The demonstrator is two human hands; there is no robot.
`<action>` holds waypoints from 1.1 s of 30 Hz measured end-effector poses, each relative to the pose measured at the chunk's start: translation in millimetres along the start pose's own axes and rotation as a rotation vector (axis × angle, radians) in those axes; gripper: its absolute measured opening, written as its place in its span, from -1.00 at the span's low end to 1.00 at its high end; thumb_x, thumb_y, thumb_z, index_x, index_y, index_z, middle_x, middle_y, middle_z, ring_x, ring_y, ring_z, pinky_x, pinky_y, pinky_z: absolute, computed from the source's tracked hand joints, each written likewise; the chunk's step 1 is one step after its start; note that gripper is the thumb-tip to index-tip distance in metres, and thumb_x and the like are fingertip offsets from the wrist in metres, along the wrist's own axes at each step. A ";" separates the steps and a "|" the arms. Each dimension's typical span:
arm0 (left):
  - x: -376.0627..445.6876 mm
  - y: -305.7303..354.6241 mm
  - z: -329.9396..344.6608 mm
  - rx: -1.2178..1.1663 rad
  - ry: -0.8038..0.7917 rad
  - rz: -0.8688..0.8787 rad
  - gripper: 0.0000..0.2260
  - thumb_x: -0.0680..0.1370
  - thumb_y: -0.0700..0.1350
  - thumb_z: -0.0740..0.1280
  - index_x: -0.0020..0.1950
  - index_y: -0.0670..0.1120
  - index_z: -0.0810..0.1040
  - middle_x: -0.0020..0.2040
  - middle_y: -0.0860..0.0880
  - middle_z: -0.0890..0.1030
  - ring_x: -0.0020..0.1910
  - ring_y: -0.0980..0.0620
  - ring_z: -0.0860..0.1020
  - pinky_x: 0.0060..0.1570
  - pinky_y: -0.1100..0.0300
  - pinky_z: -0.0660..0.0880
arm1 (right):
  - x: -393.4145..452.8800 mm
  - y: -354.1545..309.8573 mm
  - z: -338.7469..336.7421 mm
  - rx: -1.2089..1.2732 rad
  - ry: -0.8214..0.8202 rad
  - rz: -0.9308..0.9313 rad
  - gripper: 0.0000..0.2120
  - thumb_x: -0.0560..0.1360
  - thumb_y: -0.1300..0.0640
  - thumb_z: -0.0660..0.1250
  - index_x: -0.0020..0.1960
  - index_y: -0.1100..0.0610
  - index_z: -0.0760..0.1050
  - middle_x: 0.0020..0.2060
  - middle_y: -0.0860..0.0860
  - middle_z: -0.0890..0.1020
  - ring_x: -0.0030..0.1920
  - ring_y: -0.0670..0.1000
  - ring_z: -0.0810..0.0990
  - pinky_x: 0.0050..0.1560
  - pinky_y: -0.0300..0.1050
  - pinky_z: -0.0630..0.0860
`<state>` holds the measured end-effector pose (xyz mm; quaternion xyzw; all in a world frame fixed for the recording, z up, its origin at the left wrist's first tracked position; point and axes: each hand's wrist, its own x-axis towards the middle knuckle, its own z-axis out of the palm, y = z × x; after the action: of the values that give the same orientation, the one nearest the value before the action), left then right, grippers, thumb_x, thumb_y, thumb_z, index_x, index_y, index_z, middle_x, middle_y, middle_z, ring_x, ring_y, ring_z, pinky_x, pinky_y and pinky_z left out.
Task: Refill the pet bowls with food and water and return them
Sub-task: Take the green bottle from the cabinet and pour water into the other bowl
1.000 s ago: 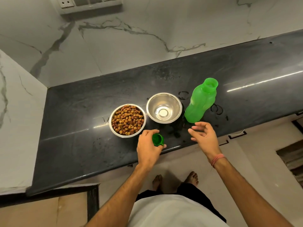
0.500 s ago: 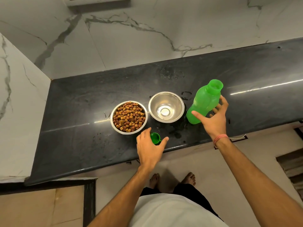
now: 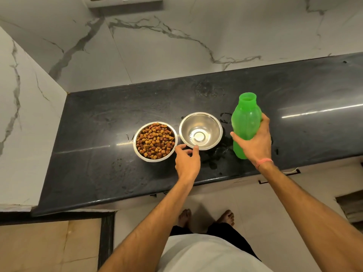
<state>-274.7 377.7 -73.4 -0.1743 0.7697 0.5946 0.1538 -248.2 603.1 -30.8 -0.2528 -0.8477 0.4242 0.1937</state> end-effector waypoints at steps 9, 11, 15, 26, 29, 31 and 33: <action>6.2 10.9 23.0 -0.408 0.042 -0.176 -0.45 0.70 -0.24 0.43 0.60 0.09 0.32 0.09 -0.07 0.67 0.04 -0.01 0.76 -0.07 0.05 0.75 | -19.2 1.7 -19.6 -0.157 -0.191 -0.065 0.23 0.37 -0.01 0.69 0.72 -0.29 -0.12 0.51 0.03 0.46 0.42 0.14 0.51 0.41 0.15 0.46; 5.9 11.6 24.9 -0.446 0.034 -0.163 -0.38 0.70 -0.28 0.41 0.66 0.12 0.28 0.10 -0.12 0.68 0.02 -0.02 0.78 -0.08 0.06 0.75 | -23.5 0.4 -18.9 -0.194 -0.209 -0.076 0.25 0.39 -0.04 0.67 0.71 -0.34 -0.19 0.39 0.06 0.50 0.33 0.14 0.55 0.33 0.15 0.50; 8.0 10.0 25.3 -0.534 0.008 -0.171 -0.31 0.70 -0.33 0.38 0.72 0.14 0.22 0.17 -0.20 0.66 -0.03 -0.08 0.80 -0.13 0.10 0.75 | -26.8 -0.5 -17.4 -0.292 -0.242 -0.101 0.23 0.40 -0.14 0.63 0.69 -0.37 -0.25 0.16 0.07 0.50 0.10 0.13 0.59 0.20 0.19 0.59; 10.3 8.8 24.5 -0.683 -0.029 -0.243 -0.30 0.68 -0.38 0.37 0.70 0.15 0.28 0.25 -0.21 0.66 0.05 -0.14 0.80 -0.06 0.04 0.75 | -26.4 -0.5 -16.0 -0.544 -0.331 -0.160 0.17 0.41 -0.25 0.53 0.68 -0.38 -0.27 0.03 0.02 0.42 0.05 0.07 0.50 0.20 0.25 0.51; 11.2 9.2 23.2 -0.708 -0.038 -0.257 -0.28 0.68 -0.39 0.38 0.70 0.16 0.27 0.24 -0.21 0.66 0.04 -0.15 0.80 -0.06 0.05 0.75 | -25.8 1.1 -15.6 -0.586 -0.361 -0.149 0.16 0.40 -0.26 0.51 0.67 -0.40 -0.27 0.03 0.02 0.41 0.07 0.09 0.50 0.20 0.26 0.50; 12.0 9.6 22.2 -0.714 -0.041 -0.266 -0.28 0.67 -0.39 0.38 0.71 0.15 0.27 0.24 -0.22 0.66 0.03 -0.15 0.80 -0.07 0.04 0.75 | -25.8 1.7 -15.3 -0.620 -0.382 -0.143 0.15 0.39 -0.26 0.50 0.67 -0.40 -0.26 0.04 0.02 0.41 0.09 0.10 0.50 0.20 0.25 0.50; 12.1 9.9 21.4 -0.716 -0.041 -0.271 -0.29 0.68 -0.39 0.38 0.71 0.14 0.28 0.24 -0.22 0.66 0.03 -0.15 0.80 -0.08 0.04 0.75 | -26.0 1.9 -15.2 -0.661 -0.405 -0.144 0.15 0.38 -0.27 0.49 0.67 -0.40 -0.26 0.05 0.03 0.41 0.09 0.11 0.50 0.19 0.25 0.49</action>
<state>-289.3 399.8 -75.5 -0.3052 0.4803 0.8033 0.1755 -218.8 598.1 -26.7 -0.1528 -0.9752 0.1551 -0.0401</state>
